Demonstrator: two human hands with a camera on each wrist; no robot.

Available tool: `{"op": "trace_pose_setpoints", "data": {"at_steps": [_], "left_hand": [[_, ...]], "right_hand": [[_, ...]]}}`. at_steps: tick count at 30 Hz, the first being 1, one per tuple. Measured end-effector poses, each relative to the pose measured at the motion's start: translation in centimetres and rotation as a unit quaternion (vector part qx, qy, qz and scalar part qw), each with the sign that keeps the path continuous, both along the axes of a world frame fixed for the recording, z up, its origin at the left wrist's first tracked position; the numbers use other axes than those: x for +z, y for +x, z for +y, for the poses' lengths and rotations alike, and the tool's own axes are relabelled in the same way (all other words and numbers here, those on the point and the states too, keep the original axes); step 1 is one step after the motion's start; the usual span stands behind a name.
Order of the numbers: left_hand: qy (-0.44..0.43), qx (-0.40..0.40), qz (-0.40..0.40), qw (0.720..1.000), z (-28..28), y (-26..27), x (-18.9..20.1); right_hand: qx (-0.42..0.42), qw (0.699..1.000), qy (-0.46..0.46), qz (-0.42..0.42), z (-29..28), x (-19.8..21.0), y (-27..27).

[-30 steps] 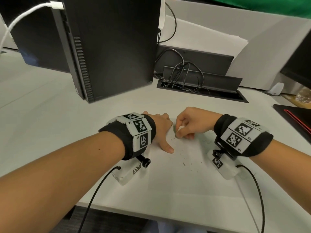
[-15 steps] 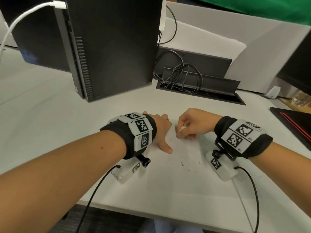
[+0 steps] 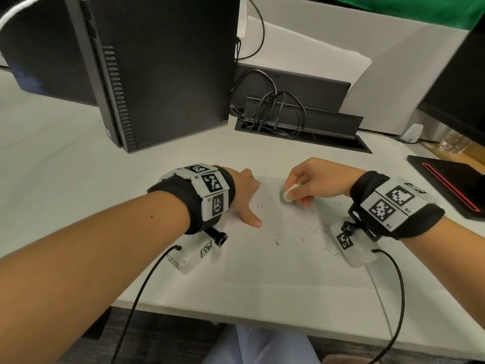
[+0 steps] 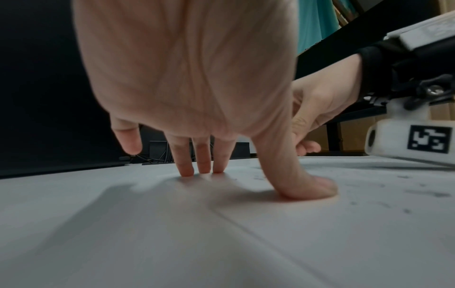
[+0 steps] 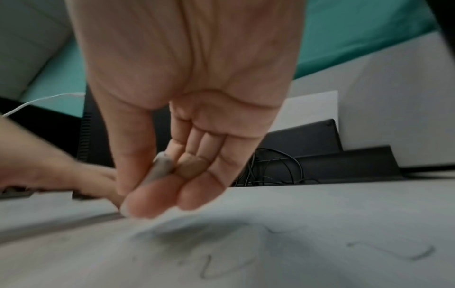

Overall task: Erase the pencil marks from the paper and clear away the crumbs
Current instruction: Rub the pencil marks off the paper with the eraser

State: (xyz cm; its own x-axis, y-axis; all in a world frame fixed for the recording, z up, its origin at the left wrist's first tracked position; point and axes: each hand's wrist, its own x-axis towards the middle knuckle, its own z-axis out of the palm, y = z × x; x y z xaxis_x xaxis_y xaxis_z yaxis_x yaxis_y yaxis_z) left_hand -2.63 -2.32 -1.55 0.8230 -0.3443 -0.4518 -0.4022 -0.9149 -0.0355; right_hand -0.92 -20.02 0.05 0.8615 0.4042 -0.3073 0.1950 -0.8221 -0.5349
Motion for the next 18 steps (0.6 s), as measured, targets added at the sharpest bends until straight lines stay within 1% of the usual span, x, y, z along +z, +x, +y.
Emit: {"op": "trace_pose_setpoints", "data": {"at_steps": [3,6,7,8,10,11,14,15,18], "left_hand": [[0.005,0.002,-0.001,1.0,0.1,0.1,0.0],[0.013,0.002,-0.003,1.0,0.0,0.1,-0.2],[0.014,0.001,-0.002,1.0,0.0,0.2,-0.1],[0.012,-0.001,0.0,1.0,0.0,0.2,-0.1],[0.01,-0.001,-0.001,1.0,0.0,0.1,0.0],[0.012,-0.001,-0.002,1.0,-0.1,0.0,0.0],[0.017,-0.002,-0.003,1.0,-0.1,-0.1,0.0],[0.015,-0.001,-0.001,1.0,-0.1,-0.1,0.1],[0.015,0.001,0.003,1.0,-0.1,-0.3,0.1]], "right_hand": [[0.03,0.999,-0.021,0.022,0.7,0.0,-0.9],[0.083,0.993,-0.037,0.079,1.0,-0.1,-1.9],[0.083,0.992,-0.038,0.082,0.8,-0.1,-2.0],[0.073,0.995,-0.045,0.061,0.5,-0.1,-1.8],[0.05,0.996,-0.075,-0.014,0.0,-0.1,-1.6],[0.051,0.995,-0.081,-0.019,-0.1,-0.1,-1.7],[0.068,0.994,-0.066,0.046,-0.1,-0.2,-2.4],[0.059,0.995,-0.074,0.035,-0.3,-0.3,-2.3],[0.015,0.989,-0.127,-0.076,-1.4,-0.3,-1.3]]}}
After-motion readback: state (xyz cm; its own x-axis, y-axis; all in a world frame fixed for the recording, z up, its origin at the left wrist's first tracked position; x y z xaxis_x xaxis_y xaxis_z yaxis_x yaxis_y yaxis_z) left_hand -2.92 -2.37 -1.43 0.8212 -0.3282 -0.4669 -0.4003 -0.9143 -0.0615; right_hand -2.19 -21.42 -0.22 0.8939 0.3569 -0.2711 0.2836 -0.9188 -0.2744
